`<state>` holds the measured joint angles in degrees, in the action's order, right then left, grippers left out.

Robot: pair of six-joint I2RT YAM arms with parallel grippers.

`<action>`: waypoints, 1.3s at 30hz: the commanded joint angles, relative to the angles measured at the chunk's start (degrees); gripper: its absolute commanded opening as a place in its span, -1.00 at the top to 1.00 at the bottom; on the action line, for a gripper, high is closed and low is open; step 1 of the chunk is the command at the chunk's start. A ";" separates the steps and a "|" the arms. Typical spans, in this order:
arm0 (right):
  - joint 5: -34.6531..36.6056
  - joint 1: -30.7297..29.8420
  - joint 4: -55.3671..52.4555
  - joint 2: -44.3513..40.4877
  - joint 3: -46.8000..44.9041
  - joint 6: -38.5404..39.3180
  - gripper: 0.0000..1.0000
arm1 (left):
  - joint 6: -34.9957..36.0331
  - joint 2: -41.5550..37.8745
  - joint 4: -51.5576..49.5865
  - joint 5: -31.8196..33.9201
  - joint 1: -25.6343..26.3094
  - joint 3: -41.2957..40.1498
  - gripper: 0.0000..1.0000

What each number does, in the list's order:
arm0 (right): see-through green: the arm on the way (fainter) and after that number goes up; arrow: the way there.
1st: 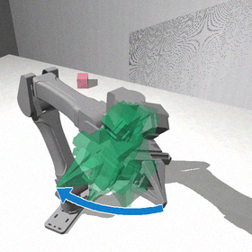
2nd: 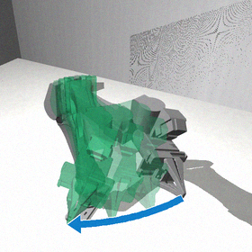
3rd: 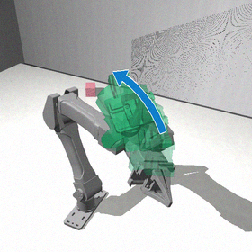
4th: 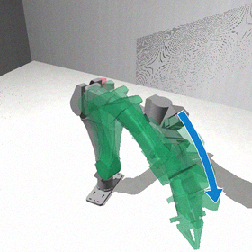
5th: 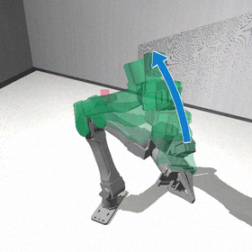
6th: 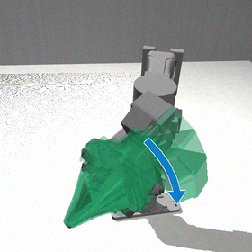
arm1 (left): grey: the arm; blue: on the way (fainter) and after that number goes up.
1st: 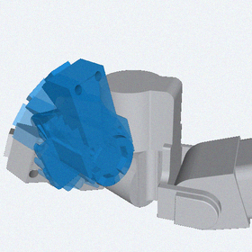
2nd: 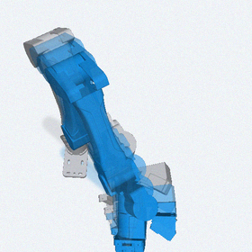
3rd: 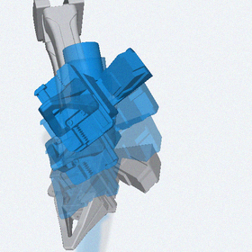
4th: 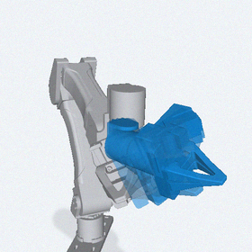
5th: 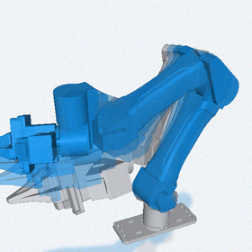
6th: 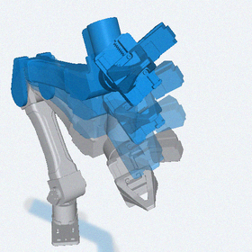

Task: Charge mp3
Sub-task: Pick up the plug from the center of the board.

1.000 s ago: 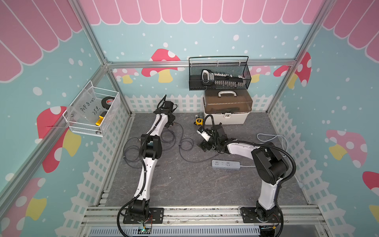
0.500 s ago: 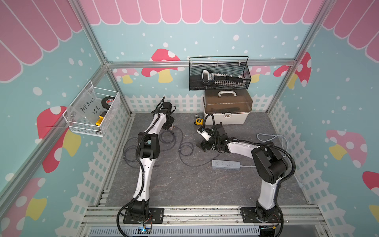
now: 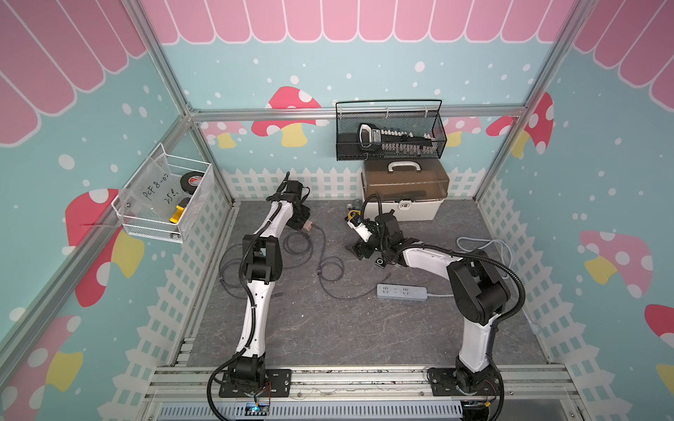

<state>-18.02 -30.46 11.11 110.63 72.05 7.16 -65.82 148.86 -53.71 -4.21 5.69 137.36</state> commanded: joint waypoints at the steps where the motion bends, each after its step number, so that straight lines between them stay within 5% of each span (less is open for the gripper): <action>1: -1.25 -0.09 4.07 0.05 1.16 2.84 -0.61 | -1.58 -5.62 3.56 -4.66 -0.29 -1.51 0.62; 11: 0.82 -0.07 8.97 -1.05 7.05 11.15 -0.68 | -0.53 -11.81 6.97 -10.52 -1.04 4.02 0.63; 26: -1.97 -1.59 9.34 3.93 17.74 18.44 -0.57 | -0.64 -19.20 12.20 -18.88 4.06 -3.85 0.63; 39: 10.91 -2.95 21.34 10.50 20.00 20.67 -0.47 | -1.58 -22.18 14.04 -22.44 5.64 -8.08 0.63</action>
<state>-10.74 -33.47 27.44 120.09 89.32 25.54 -66.26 130.37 -41.10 -24.80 11.27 130.26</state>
